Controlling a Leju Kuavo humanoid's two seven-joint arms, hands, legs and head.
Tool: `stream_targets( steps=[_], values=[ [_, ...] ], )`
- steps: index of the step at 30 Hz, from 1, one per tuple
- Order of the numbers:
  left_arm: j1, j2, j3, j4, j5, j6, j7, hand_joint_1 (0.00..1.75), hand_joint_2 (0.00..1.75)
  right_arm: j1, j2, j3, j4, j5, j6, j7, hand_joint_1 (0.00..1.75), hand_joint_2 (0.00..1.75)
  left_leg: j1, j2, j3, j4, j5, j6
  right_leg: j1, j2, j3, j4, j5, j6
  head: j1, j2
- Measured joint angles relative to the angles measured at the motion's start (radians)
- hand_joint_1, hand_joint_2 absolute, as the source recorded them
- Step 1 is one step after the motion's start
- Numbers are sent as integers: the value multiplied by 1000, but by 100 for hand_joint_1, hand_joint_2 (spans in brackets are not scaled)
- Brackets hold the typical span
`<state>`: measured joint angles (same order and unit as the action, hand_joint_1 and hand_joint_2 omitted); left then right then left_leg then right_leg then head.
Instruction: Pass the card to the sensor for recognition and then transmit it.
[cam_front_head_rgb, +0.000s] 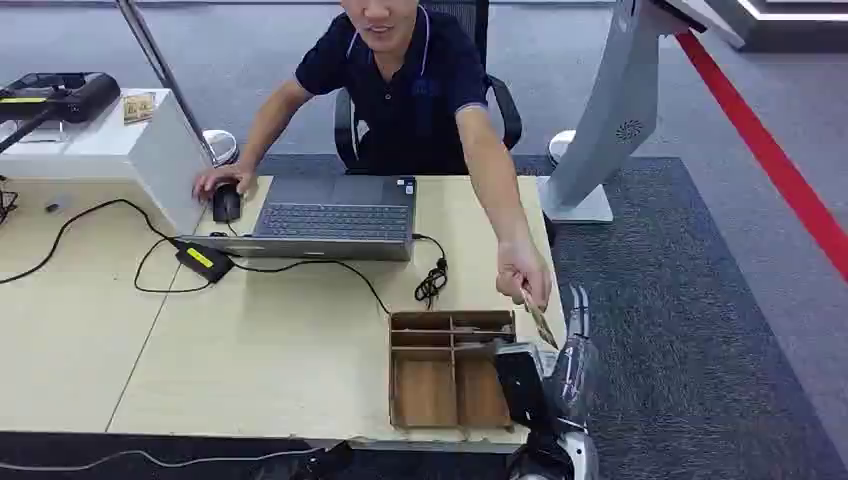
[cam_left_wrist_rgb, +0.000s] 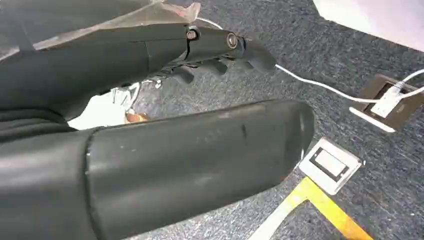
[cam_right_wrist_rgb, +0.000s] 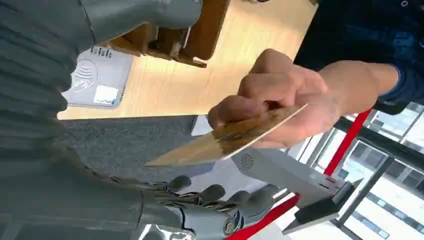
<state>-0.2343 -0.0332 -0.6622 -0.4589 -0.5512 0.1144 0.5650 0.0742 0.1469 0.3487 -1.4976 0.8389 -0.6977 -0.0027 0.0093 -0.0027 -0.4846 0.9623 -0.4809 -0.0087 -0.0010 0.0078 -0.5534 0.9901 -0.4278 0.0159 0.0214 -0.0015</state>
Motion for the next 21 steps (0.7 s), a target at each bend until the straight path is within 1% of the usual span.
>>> stream_targets(
  steps=[13, 14, 15, 16, 17, 18, 19, 21],
  values=[
    [-1, 0, -1, 0, -6, 0, 0, 0, 0, -1, -1, 0, -22, 0, 0, 1, 0, 175, 0, 0, 0, 0, 0, 0, 0, 0, 0, 0, 0, 0, 0, 0],
    [-1, 0, -1, 0, -6, 0, 0, 0, 0, -1, -1, 0, -22, 0, 0, 0, 3, 175, 0, 0, 0, 0, 0, 0, 0, 0, 0, 0, 0, 0, 0, 0],
    [-1, 0, -1, 0, -6, 0, 0, 0, 0, -1, -1, 0, -22, 0, 0, 0, 31, 175, 0, 0, 0, 0, 0, 0, 0, 0, 0, 0, 0, 0, 0, 0],
    [-1, 0, -1, 0, -6, 0, 0, 0, 0, -1, -1, 0, -22, 0, 0, 0, 138, 175, 0, 0, 0, 0, 0, 0, 0, 0, 0, 0, 0, 0, 0, 0],
    [-2, 0, -1, 0, -6, 0, 0, 0, 0, -1, -1, 0, -21, 0, 0, 0, 138, 175, 0, 0, 0, 0, 0, 0, 0, 0, 0, 0, 0, 0, 0, 0],
    [-2, 0, -1, 0, -6, 0, 0, 0, 0, -1, -1, 0, -22, 0, 0, 0, 166, 175, 0, 0, 0, 0, 0, 0, 0, 0, 0, 0, 0, 0, 0, 0],
    [-2, 0, -1, 0, -6, 0, 0, 0, 0, -1, -1, 0, -21, 0, 0, 0, 175, 175, 0, 0, 0, 0, 0, 0, 0, 0, 0, 0, 0, 0, 0, 0],
    [-2, 0, -1, 0, -6, 0, -1, 0, 0, -1, -1, 0, -21, 0, 0, -1, 175, 175, 0, 0, 0, 0, 0, 0, 0, 0, 0, 0, 0, 0, 0, 0]
  ],
)
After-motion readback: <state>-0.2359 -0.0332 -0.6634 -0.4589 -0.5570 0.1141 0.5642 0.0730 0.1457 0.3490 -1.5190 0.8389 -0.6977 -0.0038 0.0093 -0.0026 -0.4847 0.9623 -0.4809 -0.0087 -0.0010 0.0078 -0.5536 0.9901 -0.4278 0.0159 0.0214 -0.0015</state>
